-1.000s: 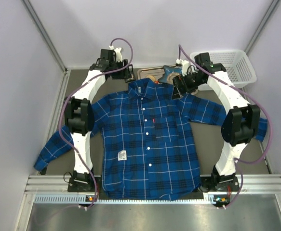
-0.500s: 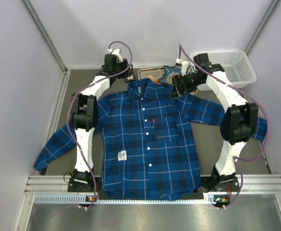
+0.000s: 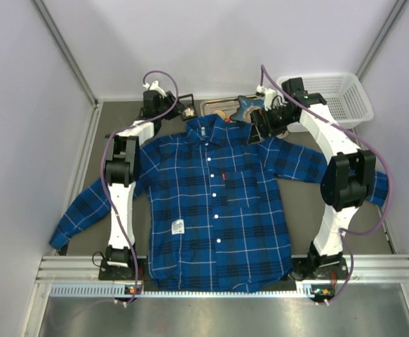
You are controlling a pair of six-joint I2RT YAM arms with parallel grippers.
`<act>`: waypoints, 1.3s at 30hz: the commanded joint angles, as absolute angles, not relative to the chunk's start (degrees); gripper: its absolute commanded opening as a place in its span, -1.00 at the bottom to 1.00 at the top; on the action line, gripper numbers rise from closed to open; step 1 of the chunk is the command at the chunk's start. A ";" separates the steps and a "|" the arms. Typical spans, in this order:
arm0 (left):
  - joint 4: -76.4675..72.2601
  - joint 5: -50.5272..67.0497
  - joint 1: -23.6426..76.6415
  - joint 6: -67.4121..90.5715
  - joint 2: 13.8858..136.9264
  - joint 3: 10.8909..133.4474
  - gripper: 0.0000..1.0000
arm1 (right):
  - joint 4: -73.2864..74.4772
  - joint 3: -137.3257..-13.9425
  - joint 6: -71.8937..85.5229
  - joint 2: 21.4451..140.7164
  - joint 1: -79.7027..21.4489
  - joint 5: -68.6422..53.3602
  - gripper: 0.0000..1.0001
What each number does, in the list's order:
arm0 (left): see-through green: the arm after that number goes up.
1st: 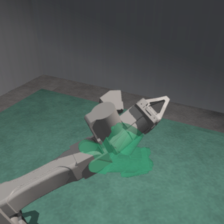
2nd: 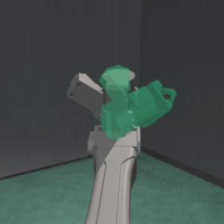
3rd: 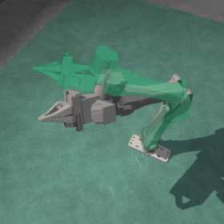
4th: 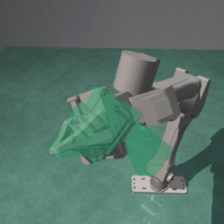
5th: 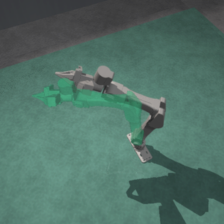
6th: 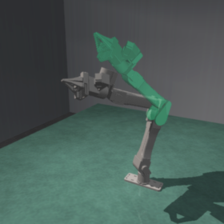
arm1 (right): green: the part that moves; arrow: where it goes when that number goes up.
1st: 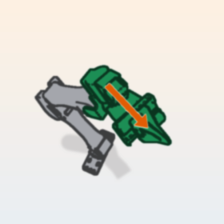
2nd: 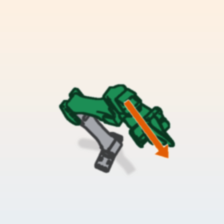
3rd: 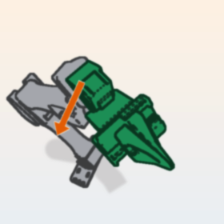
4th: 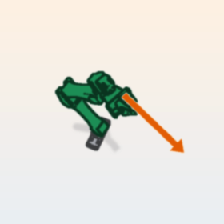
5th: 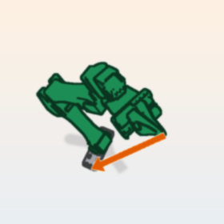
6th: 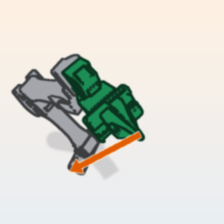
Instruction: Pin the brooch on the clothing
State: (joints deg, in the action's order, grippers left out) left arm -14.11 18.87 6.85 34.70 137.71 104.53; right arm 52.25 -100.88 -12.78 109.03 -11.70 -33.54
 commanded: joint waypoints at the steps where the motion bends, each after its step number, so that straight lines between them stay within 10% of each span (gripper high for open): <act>1: -18.81 19.34 6.94 37.96 139.66 106.08 -0.16 | 51.24 -101.25 -12.04 108.81 -11.16 -32.52 0.98; 39: -19.69 17.58 6.94 42.72 147.74 111.62 -0.31 | 53.26 -101.25 -12.83 109.07 -11.16 -31.64 0.98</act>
